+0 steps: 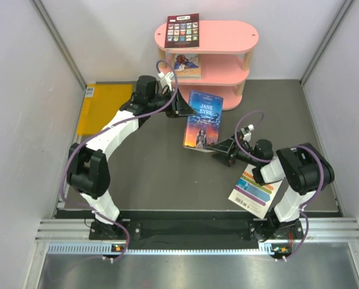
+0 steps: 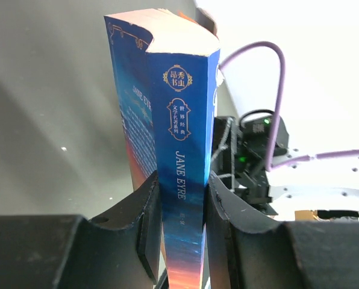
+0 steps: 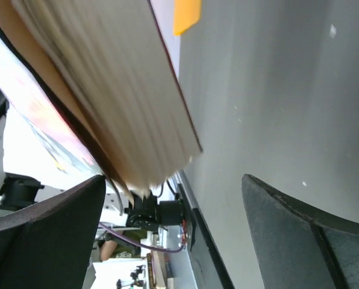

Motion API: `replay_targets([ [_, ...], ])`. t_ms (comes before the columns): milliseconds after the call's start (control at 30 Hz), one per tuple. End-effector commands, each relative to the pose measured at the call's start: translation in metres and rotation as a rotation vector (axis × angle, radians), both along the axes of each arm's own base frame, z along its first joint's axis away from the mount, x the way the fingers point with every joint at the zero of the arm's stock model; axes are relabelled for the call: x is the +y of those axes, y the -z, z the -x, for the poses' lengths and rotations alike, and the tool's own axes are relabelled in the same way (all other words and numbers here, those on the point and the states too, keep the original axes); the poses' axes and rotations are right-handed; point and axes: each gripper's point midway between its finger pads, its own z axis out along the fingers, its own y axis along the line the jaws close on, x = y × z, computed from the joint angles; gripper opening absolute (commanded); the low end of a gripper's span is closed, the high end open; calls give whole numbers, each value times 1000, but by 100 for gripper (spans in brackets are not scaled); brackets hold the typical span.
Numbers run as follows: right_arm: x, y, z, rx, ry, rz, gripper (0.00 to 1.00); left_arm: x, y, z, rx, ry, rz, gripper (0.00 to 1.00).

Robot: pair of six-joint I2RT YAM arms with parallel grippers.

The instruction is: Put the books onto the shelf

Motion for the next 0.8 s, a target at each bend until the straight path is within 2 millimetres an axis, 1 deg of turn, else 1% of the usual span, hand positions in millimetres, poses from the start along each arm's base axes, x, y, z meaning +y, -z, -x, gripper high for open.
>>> replay_targets([
  [0,8,-81,-10,-395,-13,-125,94,0,-98,34,-227,95,180,0],
  [100,15,-89,-12,-418,-31,-143,94,0,-96,40,-216,111,198,0],
  [233,24,-99,-17,-444,-47,-166,94,0,-99,46,-199,125,227,0],
  [367,34,-106,-17,-463,-68,-187,94,-3,-101,52,-194,144,271,0],
  [433,37,-109,-18,-475,-74,-193,94,-4,-97,56,-150,150,293,0],
  [467,39,-110,-18,-478,-78,-197,94,-4,-99,58,-154,151,305,0],
  [500,40,-109,-17,-476,-81,-201,94,-4,-100,59,-157,155,313,0],
  [633,40,-120,-12,-509,-90,-222,94,-2,-90,60,-146,146,289,0],
  [733,38,-130,-6,-548,-99,-224,94,1,-89,62,-153,140,283,0],
  [767,38,-131,-4,-553,-107,-224,94,1,-92,62,-158,135,286,0],
])
